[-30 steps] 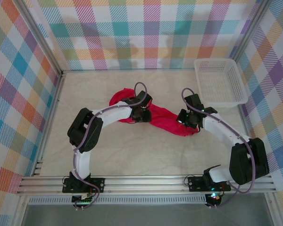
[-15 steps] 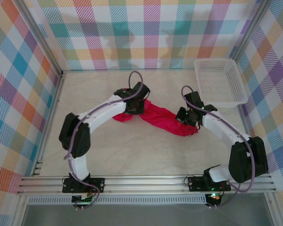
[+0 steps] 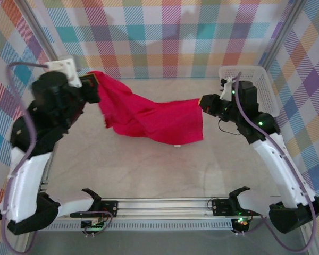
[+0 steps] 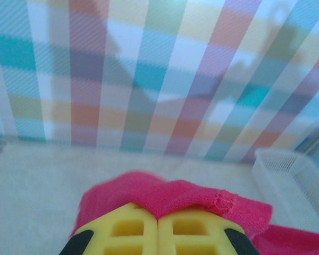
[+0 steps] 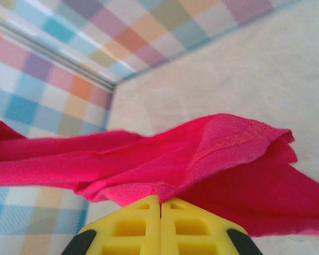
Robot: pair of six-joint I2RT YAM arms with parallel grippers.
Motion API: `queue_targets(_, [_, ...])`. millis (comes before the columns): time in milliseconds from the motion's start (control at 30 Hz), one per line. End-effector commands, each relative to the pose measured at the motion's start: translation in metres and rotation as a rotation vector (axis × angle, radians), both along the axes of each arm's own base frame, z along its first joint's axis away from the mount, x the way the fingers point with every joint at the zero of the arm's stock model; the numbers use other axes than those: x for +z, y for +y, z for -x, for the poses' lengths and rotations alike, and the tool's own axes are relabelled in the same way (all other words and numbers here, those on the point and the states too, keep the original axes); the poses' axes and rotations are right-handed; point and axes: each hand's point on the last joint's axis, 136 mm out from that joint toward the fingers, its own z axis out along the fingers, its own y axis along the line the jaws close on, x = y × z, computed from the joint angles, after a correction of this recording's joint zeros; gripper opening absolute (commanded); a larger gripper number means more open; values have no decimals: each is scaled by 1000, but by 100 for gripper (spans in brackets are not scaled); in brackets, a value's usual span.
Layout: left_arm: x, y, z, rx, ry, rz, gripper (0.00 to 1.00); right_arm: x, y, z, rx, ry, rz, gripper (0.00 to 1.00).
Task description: Fold the inside-out t-shirt
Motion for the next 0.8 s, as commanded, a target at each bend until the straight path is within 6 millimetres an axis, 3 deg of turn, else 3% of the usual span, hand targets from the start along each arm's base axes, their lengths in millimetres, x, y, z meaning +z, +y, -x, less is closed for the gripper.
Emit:
queue_targets(0, [26, 25, 16, 60, -68, -71, 0, 51, 0, 38, 78, -121, -75, 0])
queue_targets(133, [55, 41, 35, 90, -155, -58, 0, 82, -16, 59, 39, -219, -102, 0])
queue_targets(200, [64, 41, 36, 82, -183, -60, 0, 87, -20, 58, 19, -238, -94, 0])
queue_targets(267, [65, 34, 27, 73, -183, -75, 0, 80, -19, 48, 3, -219, -64, 0])
queue_targets(367, [47, 12, -9, 60, -128, -146, 0, 51, -21, 15, -64, -155, 15, 0])
queue_targets(433, [23, -1, -46, 70, -54, -195, 0, 25, -28, -11, -140, -102, 89, 0])
queue_targets(500, [-15, -6, -96, 76, 61, -196, 0, -4, -39, -37, -217, -33, 150, 0])
queue_targets(667, [-137, 17, -218, 141, 375, -28, 0, -82, -65, -84, -361, 137, 271, 0])
queue_targets(700, [-164, 19, -240, 154, 437, -7, 7, -101, -72, -90, -392, 189, 297, 0])
queue_targets(733, [-187, 22, -256, 166, 492, 13, 23, -117, -77, -93, -418, 231, 321, 0])
queue_targets(767, [-212, 25, -271, 182, 547, 29, 56, -134, -82, -95, -442, 274, 352, 0])
